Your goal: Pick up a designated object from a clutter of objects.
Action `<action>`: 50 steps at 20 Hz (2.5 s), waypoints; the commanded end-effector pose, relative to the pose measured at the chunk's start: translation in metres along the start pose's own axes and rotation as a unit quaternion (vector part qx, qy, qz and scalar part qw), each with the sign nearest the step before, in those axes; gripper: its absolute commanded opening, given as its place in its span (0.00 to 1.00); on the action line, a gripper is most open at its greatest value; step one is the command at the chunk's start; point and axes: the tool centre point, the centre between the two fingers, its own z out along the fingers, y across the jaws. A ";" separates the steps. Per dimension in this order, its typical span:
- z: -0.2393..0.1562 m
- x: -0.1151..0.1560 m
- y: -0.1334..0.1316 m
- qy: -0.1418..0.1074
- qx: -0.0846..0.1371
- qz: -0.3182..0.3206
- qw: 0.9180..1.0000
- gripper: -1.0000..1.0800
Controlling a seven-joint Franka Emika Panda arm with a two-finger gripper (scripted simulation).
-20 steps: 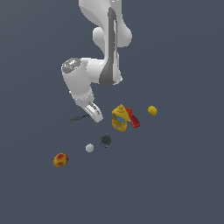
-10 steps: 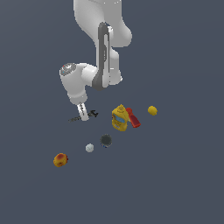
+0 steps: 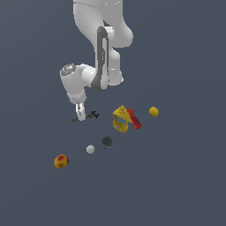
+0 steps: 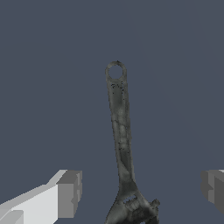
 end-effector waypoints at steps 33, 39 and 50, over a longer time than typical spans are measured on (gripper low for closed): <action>0.049 0.004 0.006 0.002 0.000 0.009 1.000 0.00; 0.042 0.003 0.004 0.001 0.000 0.009 1.000 0.00; -0.003 -0.002 -0.007 0.000 0.000 0.009 1.000 0.00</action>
